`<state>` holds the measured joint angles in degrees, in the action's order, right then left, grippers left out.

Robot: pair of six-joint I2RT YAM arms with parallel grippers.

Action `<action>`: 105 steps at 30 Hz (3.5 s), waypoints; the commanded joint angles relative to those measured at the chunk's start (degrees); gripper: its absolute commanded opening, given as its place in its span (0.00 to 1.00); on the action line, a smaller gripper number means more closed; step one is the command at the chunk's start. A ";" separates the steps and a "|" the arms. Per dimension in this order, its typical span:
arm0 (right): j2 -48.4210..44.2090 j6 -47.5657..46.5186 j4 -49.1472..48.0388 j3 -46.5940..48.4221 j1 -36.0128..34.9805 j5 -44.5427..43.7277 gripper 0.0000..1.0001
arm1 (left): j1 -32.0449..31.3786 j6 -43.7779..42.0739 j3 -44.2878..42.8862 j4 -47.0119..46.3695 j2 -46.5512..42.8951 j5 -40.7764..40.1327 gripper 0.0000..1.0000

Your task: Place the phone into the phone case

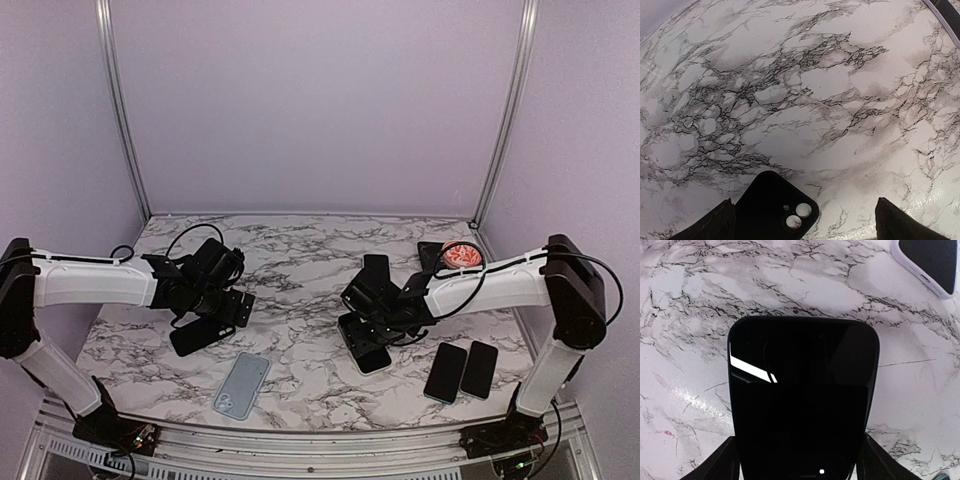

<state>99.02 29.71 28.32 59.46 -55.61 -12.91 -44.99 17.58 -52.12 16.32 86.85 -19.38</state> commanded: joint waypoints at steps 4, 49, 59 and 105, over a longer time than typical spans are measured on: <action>1.54 -0.34 5.26 0.61 -0.24 3.15 0.39 | 0.01 -1.56 -1.78 -0.71 2.39 2.21 0.98; -6.47 -7.09 -0.74 -0.91 0.92 10.60 0.00 | -6.36 3.73 -6.85 -7.37 0.95 5.16 0.95; -9.76 -8.90 -11.64 1.97 0.73 7.10 0.00 | -4.75 23.90 7.25 -49.10 -3.15 21.99 0.99; -38.41 -38.53 -25.55 -6.49 3.58 53.74 0.98 | -17.92 -13.56 -4.97 -43.71 -12.97 42.32 0.00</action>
<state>59.90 -3.22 4.67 53.23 -51.86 24.47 -61.65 8.38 -54.54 -24.91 76.27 15.35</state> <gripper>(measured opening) 0.986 0.077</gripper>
